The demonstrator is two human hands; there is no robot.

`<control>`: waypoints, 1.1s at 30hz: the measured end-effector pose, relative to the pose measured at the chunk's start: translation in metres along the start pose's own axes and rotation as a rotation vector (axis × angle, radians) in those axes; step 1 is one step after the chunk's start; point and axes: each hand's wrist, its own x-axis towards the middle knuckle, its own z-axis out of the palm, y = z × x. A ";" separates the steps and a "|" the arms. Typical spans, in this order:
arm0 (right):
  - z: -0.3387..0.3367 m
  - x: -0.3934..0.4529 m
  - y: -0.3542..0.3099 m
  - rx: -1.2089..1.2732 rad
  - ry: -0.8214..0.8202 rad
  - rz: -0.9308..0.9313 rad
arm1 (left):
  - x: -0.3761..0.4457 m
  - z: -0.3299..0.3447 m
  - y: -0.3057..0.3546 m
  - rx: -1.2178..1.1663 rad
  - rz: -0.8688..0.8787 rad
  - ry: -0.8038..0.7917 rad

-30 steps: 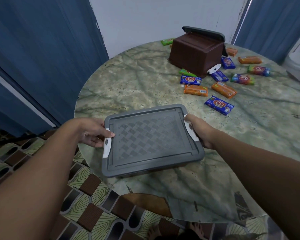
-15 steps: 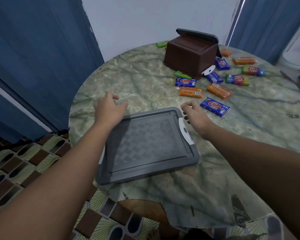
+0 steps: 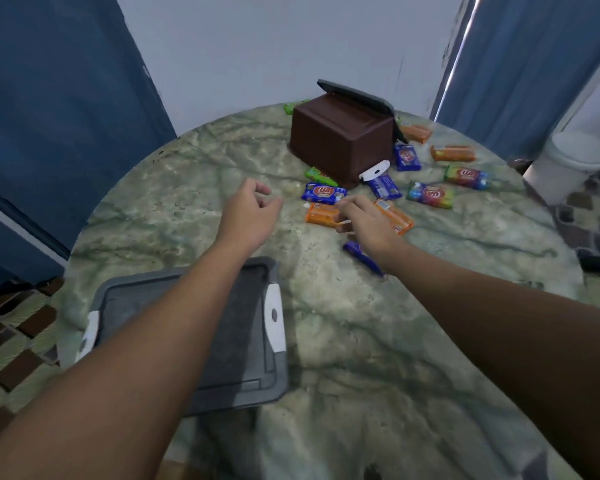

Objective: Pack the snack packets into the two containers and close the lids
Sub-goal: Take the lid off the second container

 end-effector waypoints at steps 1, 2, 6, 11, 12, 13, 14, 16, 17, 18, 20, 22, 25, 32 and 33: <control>-0.003 0.003 0.000 -0.001 -0.006 0.000 | 0.002 0.005 0.001 0.002 0.000 -0.002; -0.006 0.005 -0.001 -0.004 -0.011 -0.001 | 0.005 0.011 0.002 0.001 0.001 -0.005; -0.013 0.011 0.002 -0.031 -0.046 0.006 | 0.016 0.029 0.002 -0.025 0.002 -0.072; -0.025 0.022 0.007 -0.054 -0.034 0.004 | 0.024 0.046 0.007 0.005 0.014 -0.115; -0.028 0.024 0.009 -0.053 -0.034 0.003 | 0.024 0.049 0.009 0.007 0.012 -0.121; -0.031 0.026 0.010 -0.055 -0.037 0.004 | 0.025 0.053 0.011 0.013 0.010 -0.124; -0.035 0.028 0.012 -0.062 -0.042 0.003 | 0.025 0.058 0.014 0.020 0.007 -0.123; -0.045 0.035 0.013 -0.081 -0.054 -0.003 | 0.026 0.067 0.018 0.020 -0.005 -0.114; -0.049 0.037 0.014 -0.086 -0.061 -0.006 | 0.026 0.072 0.020 0.017 -0.015 -0.108; -0.055 0.041 0.014 -0.093 -0.073 -0.010 | 0.026 0.077 0.022 0.015 -0.024 -0.100; -0.066 0.047 0.017 -0.108 -0.101 -0.026 | 0.025 0.089 0.025 0.024 -0.037 -0.077; -0.078 0.053 0.021 -0.108 -0.134 -0.038 | 0.023 0.102 0.028 0.032 -0.063 -0.053; -0.096 0.060 0.026 -0.090 -0.182 -0.030 | 0.017 0.119 0.034 0.042 -0.099 -0.016; -0.106 0.070 0.033 -0.141 -0.228 -0.045 | 0.012 0.135 0.034 0.046 -0.144 -0.001; -0.106 0.071 0.033 -0.145 -0.224 -0.052 | 0.014 0.137 0.033 0.045 -0.144 -0.007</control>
